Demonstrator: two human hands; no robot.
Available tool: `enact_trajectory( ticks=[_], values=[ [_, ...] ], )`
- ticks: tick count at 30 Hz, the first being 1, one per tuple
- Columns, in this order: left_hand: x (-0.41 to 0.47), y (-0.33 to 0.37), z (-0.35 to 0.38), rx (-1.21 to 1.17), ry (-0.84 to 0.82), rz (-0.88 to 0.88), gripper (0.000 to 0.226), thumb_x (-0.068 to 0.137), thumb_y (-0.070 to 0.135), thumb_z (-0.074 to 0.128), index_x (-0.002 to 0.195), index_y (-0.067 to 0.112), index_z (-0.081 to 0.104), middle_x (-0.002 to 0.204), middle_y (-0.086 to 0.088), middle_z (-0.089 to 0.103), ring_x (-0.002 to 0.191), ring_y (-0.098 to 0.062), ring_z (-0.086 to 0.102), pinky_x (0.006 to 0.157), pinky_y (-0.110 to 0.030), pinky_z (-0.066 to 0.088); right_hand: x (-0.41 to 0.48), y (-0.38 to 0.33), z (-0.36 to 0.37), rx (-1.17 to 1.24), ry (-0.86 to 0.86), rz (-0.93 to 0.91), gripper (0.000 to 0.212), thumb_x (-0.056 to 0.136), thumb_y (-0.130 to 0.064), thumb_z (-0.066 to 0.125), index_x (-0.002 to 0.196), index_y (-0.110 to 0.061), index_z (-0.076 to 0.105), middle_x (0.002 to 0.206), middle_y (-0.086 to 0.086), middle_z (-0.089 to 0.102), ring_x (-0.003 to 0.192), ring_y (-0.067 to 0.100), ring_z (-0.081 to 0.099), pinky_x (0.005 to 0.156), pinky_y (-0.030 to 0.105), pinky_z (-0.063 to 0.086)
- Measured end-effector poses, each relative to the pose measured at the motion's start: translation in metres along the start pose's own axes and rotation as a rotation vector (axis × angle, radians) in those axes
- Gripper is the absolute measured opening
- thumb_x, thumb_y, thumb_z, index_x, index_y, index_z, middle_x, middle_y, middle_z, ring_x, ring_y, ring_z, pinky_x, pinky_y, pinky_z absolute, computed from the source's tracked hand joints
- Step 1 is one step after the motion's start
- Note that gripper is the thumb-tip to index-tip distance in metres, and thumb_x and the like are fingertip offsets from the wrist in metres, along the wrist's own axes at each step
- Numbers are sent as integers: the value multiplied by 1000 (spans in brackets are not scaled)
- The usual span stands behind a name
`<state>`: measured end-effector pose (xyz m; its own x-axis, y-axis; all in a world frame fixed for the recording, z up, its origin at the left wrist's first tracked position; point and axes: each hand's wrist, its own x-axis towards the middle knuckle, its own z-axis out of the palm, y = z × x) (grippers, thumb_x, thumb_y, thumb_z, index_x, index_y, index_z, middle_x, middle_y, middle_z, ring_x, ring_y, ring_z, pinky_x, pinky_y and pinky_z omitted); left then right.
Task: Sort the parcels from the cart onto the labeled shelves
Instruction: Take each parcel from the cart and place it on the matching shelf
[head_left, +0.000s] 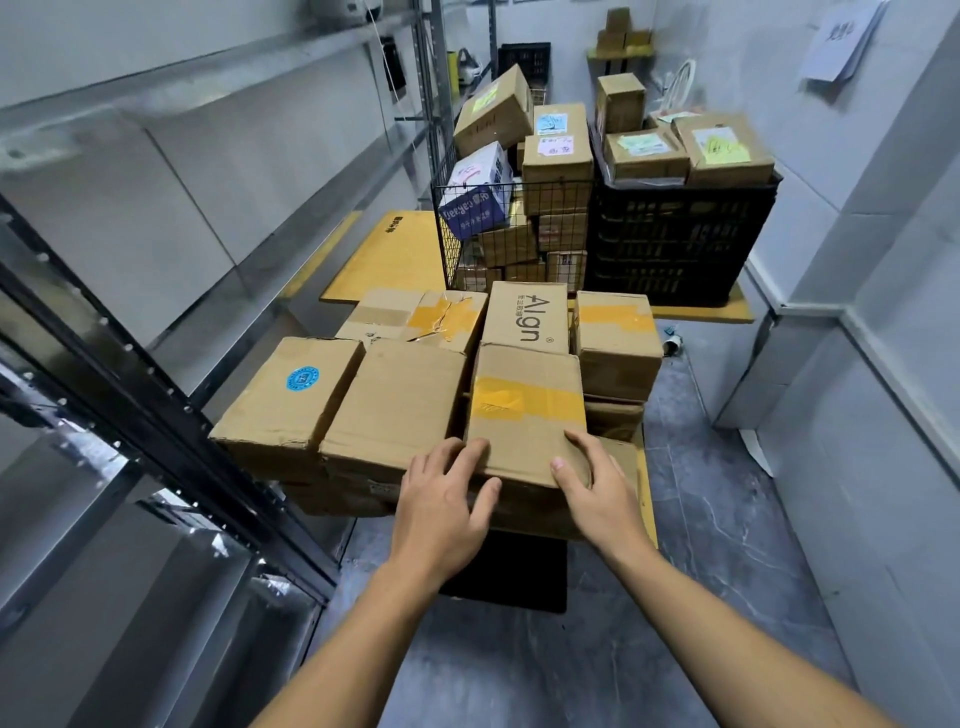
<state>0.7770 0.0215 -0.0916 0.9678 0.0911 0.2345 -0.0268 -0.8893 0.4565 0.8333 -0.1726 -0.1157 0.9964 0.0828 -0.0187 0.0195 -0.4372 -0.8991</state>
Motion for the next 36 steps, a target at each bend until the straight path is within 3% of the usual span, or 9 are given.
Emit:
enact_trajectory(
  ticks=[5,8,12,17,20,25,30,33,36],
  values=[
    [1,9,-4,-413,116,-35,49,88,52,49,131,31,57,124,11,47,116,-4,51,98,-32,49,-2,0,-9,109,31,-81,39,97,-37,61,134,-44,49,137,-6,54,126,9,50,109,38,43],
    [3,18,-10,-625,188,-67,38,90,45,52,127,39,55,121,15,53,115,-2,56,95,-28,50,-5,-2,-16,143,49,-100,40,95,-42,61,133,-45,49,136,-8,53,125,6,49,109,38,43],
    [9,21,-14,-659,238,-105,35,90,51,52,124,48,53,119,19,55,114,-3,57,91,-27,51,-6,0,-23,197,67,-119,53,83,-62,56,134,-47,50,136,-12,52,127,6,48,107,41,46],
    [19,28,-25,-744,211,-141,31,93,46,53,123,40,56,120,13,57,113,4,54,89,-13,46,-4,-7,-35,316,53,-133,47,86,-51,59,132,-50,51,136,-19,51,126,3,50,103,31,47],
    [28,23,-25,-750,153,-185,42,90,55,56,129,39,55,125,15,55,117,7,51,100,-27,47,-1,-13,-38,357,22,-144,43,90,-43,61,131,-52,50,132,-26,51,123,-2,51,99,26,47],
    [29,21,-25,-983,-3,-245,66,78,68,61,137,43,47,142,8,47,128,-11,52,105,-44,47,2,-18,-39,416,-20,-148,45,100,-21,59,130,-53,49,129,-27,55,119,-8,53,100,26,48],
    [31,25,-34,-1155,8,-243,60,87,40,64,143,30,42,138,2,54,113,-15,64,80,-27,56,6,-28,-48,377,-64,-184,43,97,-34,53,136,-50,50,133,-32,52,130,-2,47,112,36,41],
    [30,23,-36,-1092,31,-200,59,87,40,69,141,34,46,136,5,54,117,-15,61,85,-30,56,8,-35,-52,234,-60,-190,38,102,-30,52,127,-58,50,139,-22,49,128,-5,45,114,38,39],
    [30,23,-35,-952,67,-149,59,78,50,70,134,49,48,136,14,48,124,-11,53,96,-40,53,6,-42,-50,91,-88,-182,30,97,-54,53,126,-60,48,151,-6,41,138,8,39,113,35,36]
  ],
)
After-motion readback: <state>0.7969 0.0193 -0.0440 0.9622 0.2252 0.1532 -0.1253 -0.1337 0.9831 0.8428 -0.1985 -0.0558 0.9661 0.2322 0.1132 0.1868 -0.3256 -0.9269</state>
